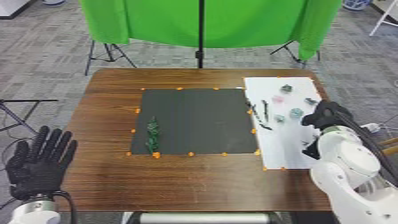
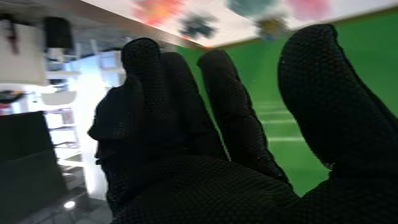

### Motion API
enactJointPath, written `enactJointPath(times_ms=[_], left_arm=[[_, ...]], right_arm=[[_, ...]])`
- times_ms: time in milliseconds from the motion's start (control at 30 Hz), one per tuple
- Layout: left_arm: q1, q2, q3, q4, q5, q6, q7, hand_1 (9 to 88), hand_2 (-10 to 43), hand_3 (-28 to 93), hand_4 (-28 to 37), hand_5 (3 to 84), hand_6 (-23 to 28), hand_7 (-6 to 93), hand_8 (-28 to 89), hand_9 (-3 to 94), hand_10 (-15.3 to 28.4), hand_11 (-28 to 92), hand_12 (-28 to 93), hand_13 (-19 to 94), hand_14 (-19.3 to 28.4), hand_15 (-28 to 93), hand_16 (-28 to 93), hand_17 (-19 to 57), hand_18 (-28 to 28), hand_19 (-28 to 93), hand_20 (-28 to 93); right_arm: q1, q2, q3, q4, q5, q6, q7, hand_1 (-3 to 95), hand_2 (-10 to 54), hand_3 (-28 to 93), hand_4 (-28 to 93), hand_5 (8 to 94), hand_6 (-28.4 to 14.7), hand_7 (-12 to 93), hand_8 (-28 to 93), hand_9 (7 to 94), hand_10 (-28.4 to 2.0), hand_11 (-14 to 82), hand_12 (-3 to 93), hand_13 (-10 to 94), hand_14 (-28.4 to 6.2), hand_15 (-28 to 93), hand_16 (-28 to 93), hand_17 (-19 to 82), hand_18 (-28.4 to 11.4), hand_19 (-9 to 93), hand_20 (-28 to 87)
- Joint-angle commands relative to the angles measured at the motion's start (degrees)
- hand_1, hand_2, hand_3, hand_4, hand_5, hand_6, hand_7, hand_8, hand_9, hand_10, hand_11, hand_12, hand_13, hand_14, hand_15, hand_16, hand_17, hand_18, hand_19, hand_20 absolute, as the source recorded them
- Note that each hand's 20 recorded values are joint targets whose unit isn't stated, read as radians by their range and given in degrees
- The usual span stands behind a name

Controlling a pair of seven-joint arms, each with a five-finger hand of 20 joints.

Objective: Arrange flowers

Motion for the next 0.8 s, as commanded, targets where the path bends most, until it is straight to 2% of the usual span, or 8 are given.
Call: enactJointPath(times_ms=[33, 400, 533, 633, 700, 733, 767, 800], left_arm=[[0.0, -0.46, 0.74, 0.19, 0.45, -0.23, -1.39, 25.2, 17.3, 77, -28.3, 41.1, 8.4, 8.8, -10, 37.1, 15.3, 19, 9, 28, 15.7, 31, -7, -6.5, 13.1, 34, 12], [-1.0, -0.15, 0.98, 0.78, 0.6, -0.27, -2.13, 25.2, 17.3, 77, -28.3, 41.1, 8.5, 8.8, -10, 37.1, 15.3, 19, 9, 28, 15.6, 31, -7, -6.5, 13.1, 34, 12], [-1.3, -0.12, 1.22, 1.02, 0.53, -0.09, -2.6, 25.2, 17.3, 77, -28.3, 41.1, 8.5, 8.9, -10, 37.2, 15.2, 19, 9, 28, 15.6, 31, -7, -6.5, 13.1, 34, 12], [-1.4, -0.09, 1.37, 1.1, 0.41, 0.14, -2.81, 25.2, 17.3, 77, -28.3, 41.1, 8.5, 8.8, -10, 37.2, 15.3, 19, 9, 28, 15.6, 31, -7, -6.5, 13.1, 34, 12], [-1.6, -0.12, 1.43, 1.22, 0.55, 0.04, -3.01, 25.2, 17.3, 77, -28.3, 41.2, 8.6, 8.8, -10, 37.2, 15.3, 19, 9, 28, 15.6, 31, -7, -6.5, 13.1, 34, 12], [-1.7, -0.09, 1.51, 1.22, 0.49, 0.13, -3.02, 25.2, 17.3, 77, -28.3, 41.2, 8.6, 8.8, -10, 37.2, 15.3, 19, 9, 28, 15.6, 31, -7, -6.5, 13.0, 34, 12], [-1.6, -0.1, 1.51, 1.21, 0.55, 0.01, -3.09, 25.3, 17.4, 77, -28.3, 41.2, 8.6, 8.9, -10, 37.2, 15.3, 19, 9, 28, 15.6, 31, -7, -6.5, 13.0, 34, 12], [-1.6, -0.13, 1.52, 1.23, 0.6, -0.02, -3.11, 25.3, 17.4, 77, -28.3, 41.2, 8.6, 8.9, -10, 37.2, 15.3, 19, 9, 28, 15.7, 31, -7, -6.5, 13.0, 34, 12]], right_arm=[[-9.3, 0.8, 4.5, -1.8, -6.1, 0.4, 2.0, 38.6, -9.5, 84, -28, 56.4, -10.0, 11, -11, 49.6, -22.8, 18.0, 15.6, 41, -21.0, 67, 13, 27, -28.4, 90, 45], [-14.5, -0.1, 7.7, -2.3, -5.4, -0.3, 4.3, 43.3, -9.5, 80, -28, 58.0, -9.6, 13, -12, 51.4, -21.9, 21.8, 16.9, 43, -20.4, 68, 14, 28, -28.2, 91, 45], [-14.9, -0.5, 7.0, -0.1, -8.2, 3.3, 3.8, 49.8, -9.5, 66, -28, 65.4, -7.1, 19, -13, 57.6, -20.9, 31.1, 19.4, 48, -19.2, 69, 16, 29, -27.8, 91, 45], [-14.6, -0.9, 6.2, 2.3, -9.6, 7.0, 3.1, 52.2, -9.5, 64, -28, 71.5, -4.1, 26, -14, 63.1, -19.0, 37.5, 21.4, 54, -17.5, 70, 19, 31, -27.3, 92, 45], [-14.4, -0.9, 5.8, 3.3, -9.4, 8.1, 3.0, 59.5, -9.5, 51, -28, 74.3, -3.7, 29, -2, 67.8, -17.9, 38.3, 22.6, 58, -16.6, 70, 21, 32, -27.0, 92, 44], [-14.3, -0.8, 5.5, 3.5, -9.2, 8.9, 3.2, 70.5, -9.5, 26, -17, 75.3, -3.8, 30, 1, 69.1, -17.7, 38.1, 23.1, 59, -16.2, 69, 22, 32, -26.9, 92, 45], [-14.3, -0.8, 5.3, 3.6, -8.8, 10.0, 3.5, 85.8, -9.5, -10, 2, 77.3, -3.7, 31, 3, 72.2, -17.0, 35.6, 27.1, 61, -15.7, 69, 23, 33, -26.7, 92, 45], [-14.3, -0.9, 5.2, 3.6, -8.6, 10.9, 3.5, 90.8, -9.5, -22, 12, 78.7, -3.3, 33, 4, 74.5, -16.3, 32.7, 30.9, 63, -15.5, 68, 24, 33, -26.6, 92, 44]])
